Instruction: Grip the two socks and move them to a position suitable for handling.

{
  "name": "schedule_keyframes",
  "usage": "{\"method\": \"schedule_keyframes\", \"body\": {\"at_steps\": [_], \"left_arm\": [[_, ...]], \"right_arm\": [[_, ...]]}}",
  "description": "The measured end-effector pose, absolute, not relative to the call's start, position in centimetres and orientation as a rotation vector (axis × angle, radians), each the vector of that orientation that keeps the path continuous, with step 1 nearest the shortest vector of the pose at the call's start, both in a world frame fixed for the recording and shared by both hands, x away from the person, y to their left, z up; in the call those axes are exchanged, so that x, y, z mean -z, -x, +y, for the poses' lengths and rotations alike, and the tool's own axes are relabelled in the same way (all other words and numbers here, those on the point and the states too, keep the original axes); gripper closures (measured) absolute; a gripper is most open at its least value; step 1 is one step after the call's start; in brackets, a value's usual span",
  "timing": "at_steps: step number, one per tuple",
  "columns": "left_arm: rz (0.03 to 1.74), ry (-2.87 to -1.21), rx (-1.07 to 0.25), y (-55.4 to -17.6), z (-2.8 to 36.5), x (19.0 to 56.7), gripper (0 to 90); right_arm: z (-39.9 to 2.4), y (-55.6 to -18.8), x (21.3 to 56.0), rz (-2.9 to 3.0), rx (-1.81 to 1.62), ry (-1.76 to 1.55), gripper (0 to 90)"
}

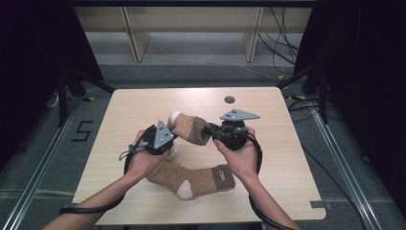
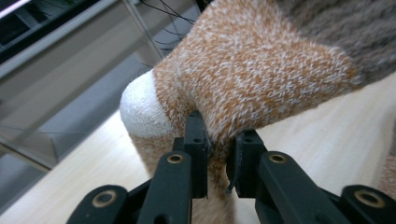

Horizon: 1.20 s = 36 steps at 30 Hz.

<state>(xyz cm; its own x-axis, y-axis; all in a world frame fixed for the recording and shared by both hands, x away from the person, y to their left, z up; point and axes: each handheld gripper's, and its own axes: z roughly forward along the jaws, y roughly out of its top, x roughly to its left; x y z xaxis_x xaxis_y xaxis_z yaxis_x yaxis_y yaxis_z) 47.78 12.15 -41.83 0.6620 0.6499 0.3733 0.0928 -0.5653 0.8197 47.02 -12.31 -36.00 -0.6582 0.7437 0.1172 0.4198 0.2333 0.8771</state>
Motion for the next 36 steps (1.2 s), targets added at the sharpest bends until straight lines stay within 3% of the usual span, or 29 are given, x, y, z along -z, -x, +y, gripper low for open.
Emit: {"method": "schedule_keyframes", "body": {"at_steps": [13, 16, 18, 23, 28, 36], "left_arm": [[0.432, -2.283, -0.663, -47.4, 8.3, 47.3, 70.9], [0.396, -2.282, -0.646, -47.0, 8.5, 47.6, 52.8], [0.413, -2.273, -0.654, -46.6, 9.8, 47.1, 46.9], [0.455, -2.272, -0.712, -46.5, 13.6, 46.0, 42.1], [0.501, -2.323, -0.746, -47.1, 16.6, 46.6, 38.8], [0.479, -2.360, -0.688, -47.3, 16.2, 48.8, 34.9]], "right_arm": [[-16.8, -45.8, 42.9, 2.296, -1.167, -1.340, 81.0], [-17.8, -45.0, 44.5, 2.333, -1.091, -1.399, 79.9], [-18.4, -44.9, 45.2, 2.344, -1.039, -1.369, 76.7], [-19.9, -44.2, 45.2, 2.302, -0.973, -1.403, 62.6], [-20.2, -43.1, 43.7, 2.256, -1.006, -1.317, 60.8], [-18.1, -41.5, 44.4, 2.386, -0.982, -1.124, 56.5]]}}
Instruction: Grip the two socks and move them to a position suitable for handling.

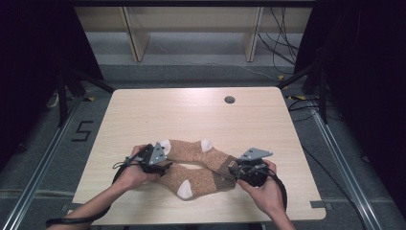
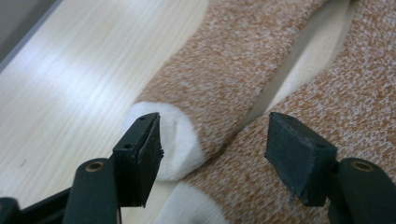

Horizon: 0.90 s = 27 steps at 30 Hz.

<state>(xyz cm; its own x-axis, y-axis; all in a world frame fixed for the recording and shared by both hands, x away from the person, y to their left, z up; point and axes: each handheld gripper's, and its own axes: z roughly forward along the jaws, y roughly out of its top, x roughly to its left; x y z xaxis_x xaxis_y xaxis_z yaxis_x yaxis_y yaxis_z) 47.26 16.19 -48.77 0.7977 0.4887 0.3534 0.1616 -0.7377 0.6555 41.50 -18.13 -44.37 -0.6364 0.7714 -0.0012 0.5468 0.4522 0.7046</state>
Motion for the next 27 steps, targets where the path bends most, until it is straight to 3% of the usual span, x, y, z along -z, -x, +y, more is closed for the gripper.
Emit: {"method": "schedule_keyframes", "body": {"at_steps": [12, 19, 27], "left_arm": [[0.493, -2.348, -0.633, -49.4, 15.8, 48.9, 43.3], [0.552, -2.324, -0.644, -49.5, 18.0, 48.0, 41.7], [0.588, -2.361, -0.569, -50.7, 19.1, 49.1, 42.4]], "right_arm": [[-17.9, -41.9, 46.4, 2.475, -0.882, -1.031, 50.1], [-18.3, -41.7, 46.0, 2.471, -0.903, -1.071, 49.5], [-18.1, -41.9, 47.1, 2.503, -0.868, -1.059, 50.4]]}}
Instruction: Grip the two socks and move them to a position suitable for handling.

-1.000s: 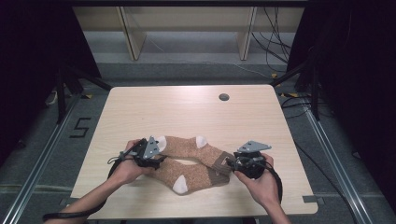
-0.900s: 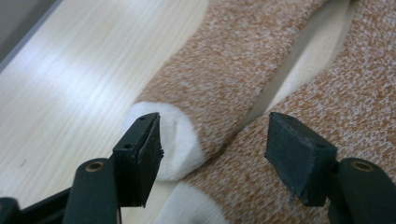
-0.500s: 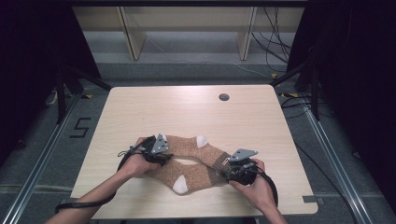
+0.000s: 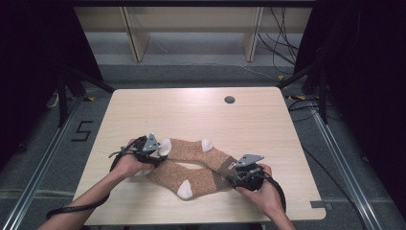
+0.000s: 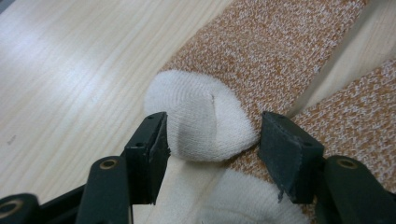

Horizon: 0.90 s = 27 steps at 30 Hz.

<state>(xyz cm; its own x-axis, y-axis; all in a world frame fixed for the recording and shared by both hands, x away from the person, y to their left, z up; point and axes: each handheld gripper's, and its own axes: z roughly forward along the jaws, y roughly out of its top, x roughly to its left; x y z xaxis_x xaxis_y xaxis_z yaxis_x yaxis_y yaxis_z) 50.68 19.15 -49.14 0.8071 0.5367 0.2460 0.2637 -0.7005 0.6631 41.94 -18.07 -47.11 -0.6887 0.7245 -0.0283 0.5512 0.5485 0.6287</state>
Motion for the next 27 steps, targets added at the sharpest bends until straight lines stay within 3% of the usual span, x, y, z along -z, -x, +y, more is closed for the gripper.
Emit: {"method": "schedule_keyframes", "body": {"at_steps": [6, 14, 16, 27], "left_arm": [[0.576, -2.359, -0.545, -50.9, 18.9, 49.3, 45.0], [0.621, -2.362, -0.481, -51.4, 18.6, 49.8, 63.3], [0.621, -2.370, -0.473, -51.3, 18.3, 49.7, 71.3], [0.665, -2.375, -0.483, -51.2, 17.9, 49.4, 85.1]], "right_arm": [[-18.0, -42.1, 47.2, 2.534, -0.853, -1.075, 54.1], [-18.3, -42.3, 47.2, 2.525, -0.884, -1.105, 71.1], [-18.5, -42.3, 46.9, 2.544, -0.880, -1.116, 73.1], [-18.7, -42.4, 46.4, 2.522, -0.902, -1.111, 74.9]]}}
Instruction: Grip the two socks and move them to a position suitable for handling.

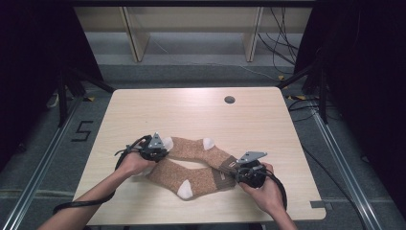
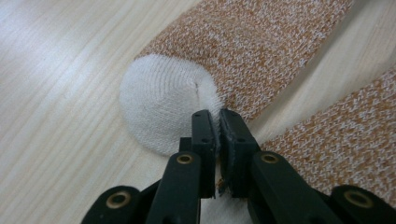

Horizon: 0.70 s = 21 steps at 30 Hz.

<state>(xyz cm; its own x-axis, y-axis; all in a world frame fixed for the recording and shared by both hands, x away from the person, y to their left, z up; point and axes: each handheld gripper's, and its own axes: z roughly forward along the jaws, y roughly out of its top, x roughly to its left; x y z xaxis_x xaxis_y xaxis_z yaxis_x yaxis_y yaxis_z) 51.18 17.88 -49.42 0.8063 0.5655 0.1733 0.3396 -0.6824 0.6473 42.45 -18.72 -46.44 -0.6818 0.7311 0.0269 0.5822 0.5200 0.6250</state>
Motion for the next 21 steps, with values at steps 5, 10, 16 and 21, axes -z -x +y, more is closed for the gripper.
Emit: {"method": "schedule_keyframes", "body": {"at_steps": [5, 10, 16, 21], "left_arm": [[0.674, -2.342, -0.495, -50.9, 18.2, 48.7, 86.1], [0.679, -2.239, -0.534, -49.8, 19.3, 45.6, 86.2], [0.643, -2.184, -0.589, -48.4, 20.2, 42.8, 86.2], [0.615, -2.191, -0.603, -46.9, 21.0, 41.3, 86.1]], "right_arm": [[-19.0, -42.6, 46.1, 2.480, -0.936, -1.079, 75.2], [-19.8, -42.5, 44.0, 2.447, -0.993, -1.083, 75.6], [-20.0, -42.2, 41.7, 2.397, -1.082, -1.074, 75.7], [-19.8, -41.9, 40.8, 2.393, -1.104, -0.998, 75.7]]}}
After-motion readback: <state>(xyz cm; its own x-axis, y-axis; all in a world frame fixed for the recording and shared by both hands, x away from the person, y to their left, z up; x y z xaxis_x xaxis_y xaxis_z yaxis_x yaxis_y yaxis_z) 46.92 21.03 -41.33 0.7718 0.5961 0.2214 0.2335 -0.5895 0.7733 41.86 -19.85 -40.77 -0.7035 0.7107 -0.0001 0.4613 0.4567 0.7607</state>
